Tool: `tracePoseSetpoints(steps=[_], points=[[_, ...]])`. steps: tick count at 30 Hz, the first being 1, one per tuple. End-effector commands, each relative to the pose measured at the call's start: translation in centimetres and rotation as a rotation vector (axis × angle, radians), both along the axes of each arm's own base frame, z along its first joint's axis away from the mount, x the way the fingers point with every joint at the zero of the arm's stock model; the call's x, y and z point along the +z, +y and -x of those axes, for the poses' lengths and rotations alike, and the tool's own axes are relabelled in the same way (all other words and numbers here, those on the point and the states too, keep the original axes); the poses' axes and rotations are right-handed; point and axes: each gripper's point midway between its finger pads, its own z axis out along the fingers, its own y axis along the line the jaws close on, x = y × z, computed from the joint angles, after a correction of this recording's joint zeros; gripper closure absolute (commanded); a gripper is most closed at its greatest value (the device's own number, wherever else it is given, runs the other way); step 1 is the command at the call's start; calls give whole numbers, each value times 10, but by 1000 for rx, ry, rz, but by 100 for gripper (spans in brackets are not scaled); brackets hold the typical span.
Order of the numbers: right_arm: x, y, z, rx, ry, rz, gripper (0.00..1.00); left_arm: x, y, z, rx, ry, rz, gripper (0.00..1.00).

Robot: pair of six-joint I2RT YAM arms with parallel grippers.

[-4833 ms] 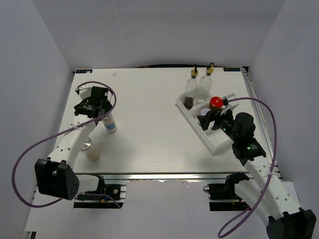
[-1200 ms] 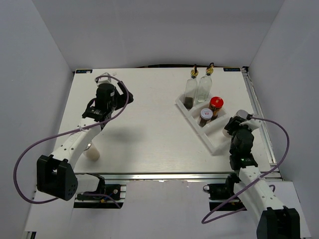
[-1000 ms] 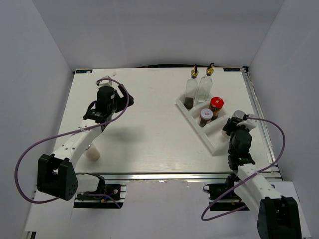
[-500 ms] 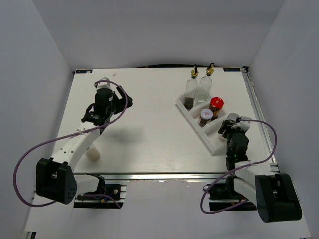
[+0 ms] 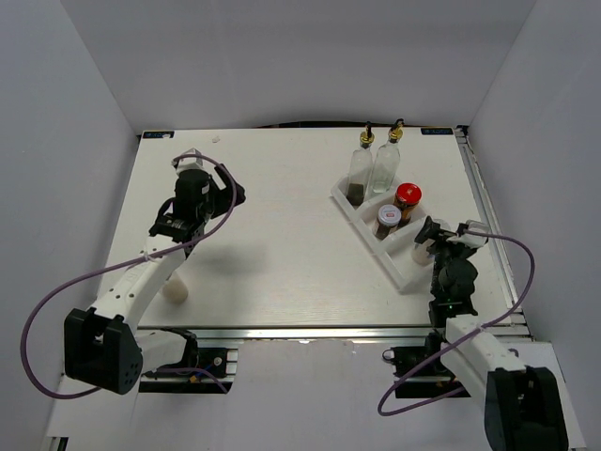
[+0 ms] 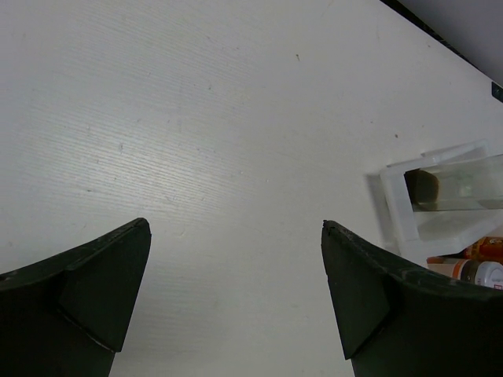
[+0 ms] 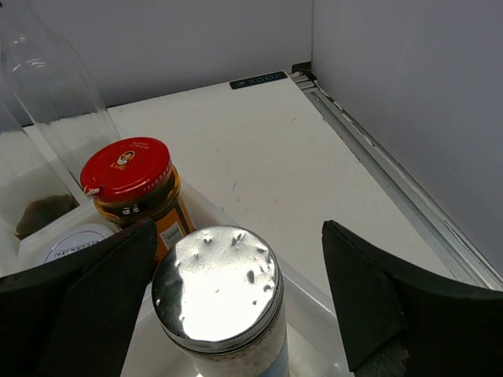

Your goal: Organize the condiment bottles

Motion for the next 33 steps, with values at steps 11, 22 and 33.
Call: tracePoseSetpoints(steps=[11,22,33], points=[[96,-10,-1,-72,62,-89,11,27,41,26,212,94,-53,2],[140,75,-11,274,90,17,11,13,137,134,499,418,-380,2],[120,92,-13,332,109,63,11,-18,164,174,586,507,-380,2]])
